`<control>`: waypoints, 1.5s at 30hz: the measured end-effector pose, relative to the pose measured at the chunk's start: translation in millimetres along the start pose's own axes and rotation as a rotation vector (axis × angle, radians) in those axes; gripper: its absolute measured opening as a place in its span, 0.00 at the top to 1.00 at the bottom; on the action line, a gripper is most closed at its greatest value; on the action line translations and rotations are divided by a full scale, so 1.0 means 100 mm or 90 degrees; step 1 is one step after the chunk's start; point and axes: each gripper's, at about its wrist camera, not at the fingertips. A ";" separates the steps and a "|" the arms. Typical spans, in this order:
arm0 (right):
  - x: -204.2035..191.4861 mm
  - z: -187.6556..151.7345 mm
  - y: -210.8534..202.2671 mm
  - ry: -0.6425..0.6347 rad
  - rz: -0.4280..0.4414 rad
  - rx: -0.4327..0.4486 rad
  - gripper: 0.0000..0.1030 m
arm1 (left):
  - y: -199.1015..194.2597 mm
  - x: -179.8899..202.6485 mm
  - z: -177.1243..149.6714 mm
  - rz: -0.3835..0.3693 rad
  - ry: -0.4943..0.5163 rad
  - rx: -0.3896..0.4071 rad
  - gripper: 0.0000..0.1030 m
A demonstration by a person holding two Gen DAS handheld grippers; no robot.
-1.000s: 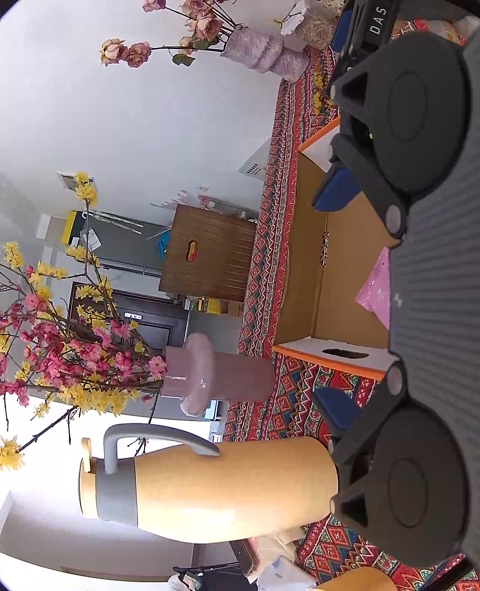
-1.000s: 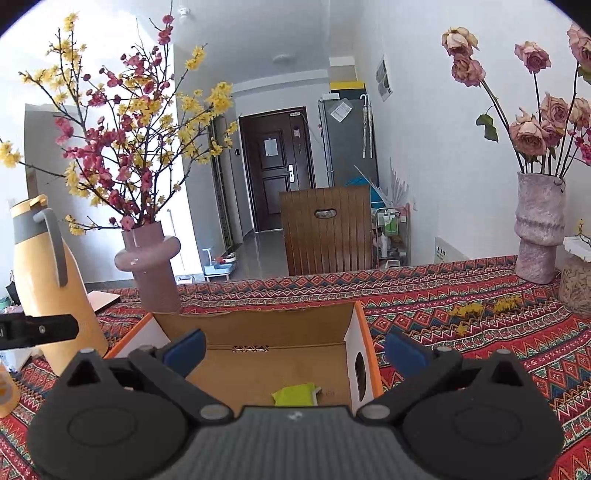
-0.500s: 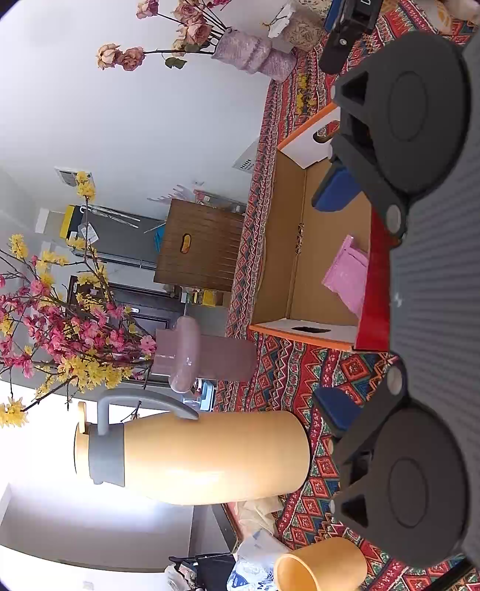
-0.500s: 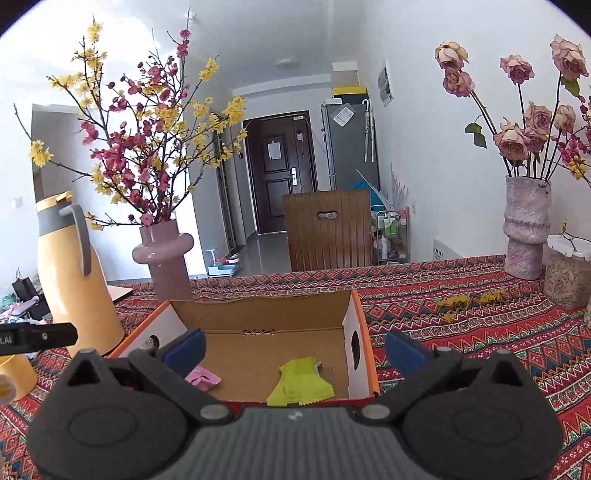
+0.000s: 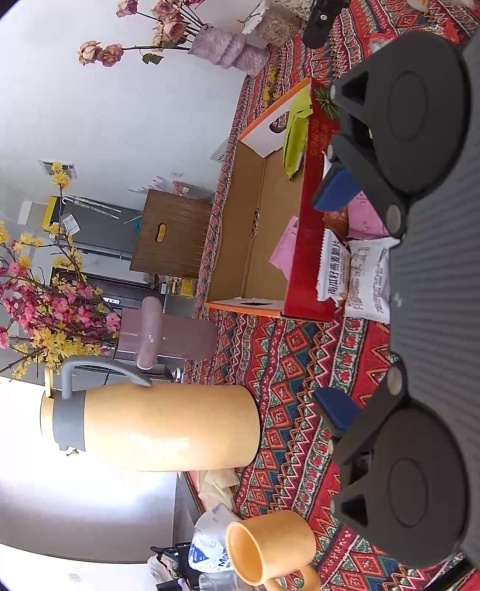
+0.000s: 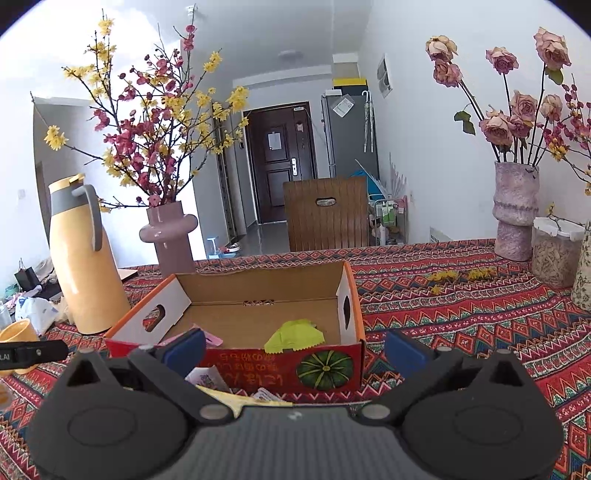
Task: Organize snacks
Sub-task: 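Lift both grippers out of the box back toward the snack pile, then grasp the orange-and-blue chip bag with the right gripper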
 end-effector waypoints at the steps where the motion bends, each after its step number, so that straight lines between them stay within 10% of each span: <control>1: 0.02 -0.03 -0.01 0.005 0.001 -0.006 0.00 | 0.00 -0.01 -0.03 -0.001 0.000 -0.004 0.00; 31: 0.40 -0.78 0.35 0.057 -0.124 -0.201 0.00 | 0.15 -0.14 -0.49 -0.008 0.000 -0.081 0.00; 45: 0.43 -0.79 0.43 0.027 -0.143 -0.200 0.00 | 0.22 -0.12 -0.51 -0.006 -0.001 -0.099 0.00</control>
Point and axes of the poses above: each gripper's, at about its wrist camera, not at the fingertips, and y roughly the way its jaws point, x to its right, z to its top, and after that the axes turned 9 degrees about -x, right-handed
